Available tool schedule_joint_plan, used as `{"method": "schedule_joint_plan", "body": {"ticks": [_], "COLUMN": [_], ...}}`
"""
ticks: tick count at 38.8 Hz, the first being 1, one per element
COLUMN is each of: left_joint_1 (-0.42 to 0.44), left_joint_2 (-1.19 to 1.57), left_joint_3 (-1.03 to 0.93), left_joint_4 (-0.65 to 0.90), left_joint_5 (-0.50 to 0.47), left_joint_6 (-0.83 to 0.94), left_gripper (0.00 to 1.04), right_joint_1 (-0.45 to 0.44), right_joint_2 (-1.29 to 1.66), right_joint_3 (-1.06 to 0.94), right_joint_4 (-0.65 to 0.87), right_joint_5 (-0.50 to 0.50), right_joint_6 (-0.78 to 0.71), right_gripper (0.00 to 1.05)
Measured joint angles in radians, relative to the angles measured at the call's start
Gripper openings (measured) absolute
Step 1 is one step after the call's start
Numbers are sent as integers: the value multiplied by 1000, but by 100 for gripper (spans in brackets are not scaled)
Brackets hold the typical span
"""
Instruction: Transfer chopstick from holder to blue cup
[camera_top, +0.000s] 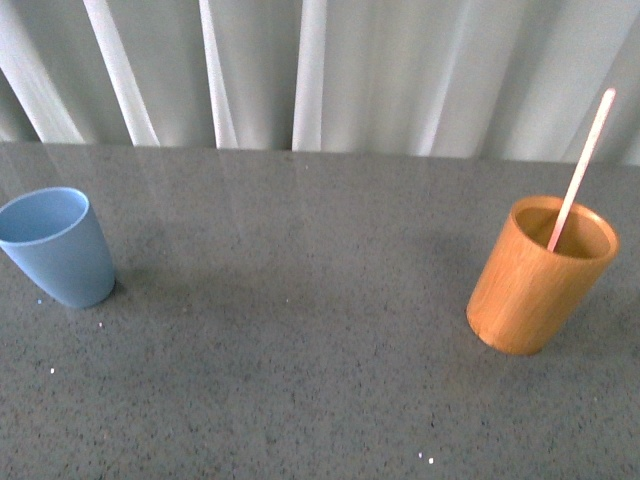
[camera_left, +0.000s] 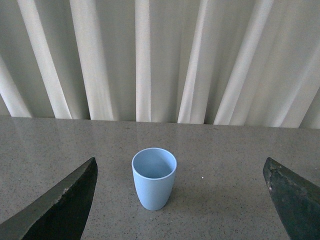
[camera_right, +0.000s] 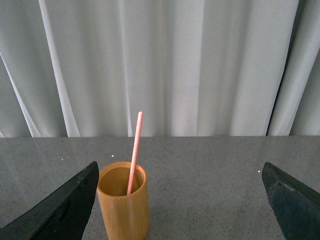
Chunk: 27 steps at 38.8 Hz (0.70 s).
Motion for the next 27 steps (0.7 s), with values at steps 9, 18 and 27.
{"method": "schedule_joint_plan", "body": {"ticks": [9,18,27], "left_joint_1": [0,0,0], "left_joint_2": [0,0,0], "left_joint_3": [0,0,0], "left_joint_4": [0,0,0], "left_joint_5": [0,0,0], "left_joint_6": [0,0,0], "left_gripper": [98,98,98], "right_joint_1": [0,0,0], "right_joint_2": [0,0,0], "right_joint_3": [0,0,0], "right_joint_4": [0,0,0], "right_joint_5": [0,0,0], "right_joint_6": [0,0,0], "right_gripper": [95,95,95]}}
